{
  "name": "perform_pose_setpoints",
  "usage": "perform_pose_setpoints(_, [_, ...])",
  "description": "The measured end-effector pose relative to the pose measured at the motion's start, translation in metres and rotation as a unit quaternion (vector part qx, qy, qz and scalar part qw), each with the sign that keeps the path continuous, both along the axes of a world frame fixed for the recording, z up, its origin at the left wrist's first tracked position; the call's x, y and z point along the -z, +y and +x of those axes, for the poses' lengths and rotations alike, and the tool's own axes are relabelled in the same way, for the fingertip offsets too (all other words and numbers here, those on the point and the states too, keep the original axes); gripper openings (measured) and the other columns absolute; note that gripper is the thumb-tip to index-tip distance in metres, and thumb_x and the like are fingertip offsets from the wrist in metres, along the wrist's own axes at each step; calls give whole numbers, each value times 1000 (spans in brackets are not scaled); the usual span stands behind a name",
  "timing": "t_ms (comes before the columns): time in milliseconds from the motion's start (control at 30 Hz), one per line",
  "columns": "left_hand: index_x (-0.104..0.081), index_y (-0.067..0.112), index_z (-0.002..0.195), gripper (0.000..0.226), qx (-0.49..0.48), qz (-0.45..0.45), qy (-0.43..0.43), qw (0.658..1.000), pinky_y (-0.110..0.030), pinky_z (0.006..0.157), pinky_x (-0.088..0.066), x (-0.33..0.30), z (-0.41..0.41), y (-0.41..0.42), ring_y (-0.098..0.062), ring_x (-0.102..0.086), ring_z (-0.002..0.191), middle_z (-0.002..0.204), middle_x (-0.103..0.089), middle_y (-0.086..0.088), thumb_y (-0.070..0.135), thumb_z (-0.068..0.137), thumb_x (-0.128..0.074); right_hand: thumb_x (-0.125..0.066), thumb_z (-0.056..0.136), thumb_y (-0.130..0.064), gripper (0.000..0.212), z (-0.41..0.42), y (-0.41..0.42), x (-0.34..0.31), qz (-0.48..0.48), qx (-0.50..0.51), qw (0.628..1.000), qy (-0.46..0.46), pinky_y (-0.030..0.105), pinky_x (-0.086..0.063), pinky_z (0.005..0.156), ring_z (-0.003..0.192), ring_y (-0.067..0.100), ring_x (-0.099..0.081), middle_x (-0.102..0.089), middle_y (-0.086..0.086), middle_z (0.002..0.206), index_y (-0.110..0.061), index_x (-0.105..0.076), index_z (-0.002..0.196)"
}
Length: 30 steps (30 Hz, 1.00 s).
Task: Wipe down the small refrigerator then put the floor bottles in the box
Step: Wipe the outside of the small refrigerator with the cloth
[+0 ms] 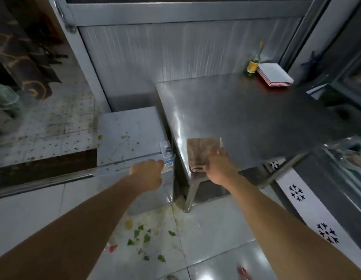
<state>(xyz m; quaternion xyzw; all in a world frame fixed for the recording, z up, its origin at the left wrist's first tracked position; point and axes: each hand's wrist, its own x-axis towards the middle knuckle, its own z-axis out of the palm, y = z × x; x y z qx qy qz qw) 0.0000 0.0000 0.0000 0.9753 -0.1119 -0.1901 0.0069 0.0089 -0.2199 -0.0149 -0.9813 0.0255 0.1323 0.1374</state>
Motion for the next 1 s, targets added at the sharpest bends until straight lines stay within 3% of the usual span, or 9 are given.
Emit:
perform_pose_setpoints(167, [-43, 20, 128, 41, -15, 5, 17, 1000, -37, 83, -43, 25, 37, -7, -26, -53, 113, 122, -53, -6, 26, 88, -52, -43, 97, -38, 56, 46, 0, 29, -22, 47, 999, -1, 49, -34, 102, 133, 39, -24, -15, 18, 151, -26, -15, 145])
perform_pose_setpoints(300, [-43, 21, 128, 41, -30, 9, 24, 999, -38, 86, -44, 47, 57, 0, -25, -54, 112, 123, -54, -5, 25, 89, -52, -36, 99, -39, 57, 60, 6, 54, -48, 56, 997, 34, 55, -28, 106, 137, 40, -16, -8, 15, 153, -29, -8, 149])
perform_pose_setpoints(433, [-43, 23, 128, 41, -28, 11, 34, 999, -38, 87, -45, 60, 68, 11, -25, -53, 115, 126, -53, -4, 27, 89, -53, -47, 95, -33, 65, 63, 24, 66, -100, 67, 993, 15, 52, -32, 103, 136, 43, -14, -12, 19, 150, -24, -12, 149])
perform_pose_setpoints(533, [-41, 25, 131, 44, -32, 17, 51, 998, -38, 91, -43, 62, 68, 27, -24, -52, 117, 128, -51, -4, 28, 90, -52, -49, 97, -27, 60, 64, 40, 67, -95, 73, 993, -8, 48, -35, 104, 140, 46, -9, -16, 22, 149, -15, -20, 148])
perform_pose_setpoints(667, [-41, 24, 130, 42, -34, 6, 53, 998, -39, 92, -44, 56, 68, 55, -26, -51, 118, 129, -50, -5, 28, 90, -52, -45, 99, -18, 44, 63, 55, 62, -51, 92, 994, -34, 42, -40, 100, 132, 39, -27, -26, 21, 145, -4, -35, 139])
perform_pose_setpoints(867, [-45, 20, 127, 39, -25, -17, 24, 999, -38, 91, -44, 38, 66, 102, -27, -53, 114, 123, -53, -6, 27, 89, -51, -47, 89, -2, 45, 50, 95, 34, 34, 47, 995, -80, 40, -37, 99, 123, 33, -37, -34, 17, 136, -8, -43, 134])
perform_pose_setpoints(1000, [-44, 20, 128, 41, -24, -27, 10, 999, -39, 88, -44, 35, 62, 131, -27, -53, 112, 122, -51, -7, 27, 89, -52, -50, 95, -15, 42, 47, 134, 23, 14, 3, 991, -133, 32, -38, 100, 122, 28, -37, -36, 17, 135, -7, -40, 136])
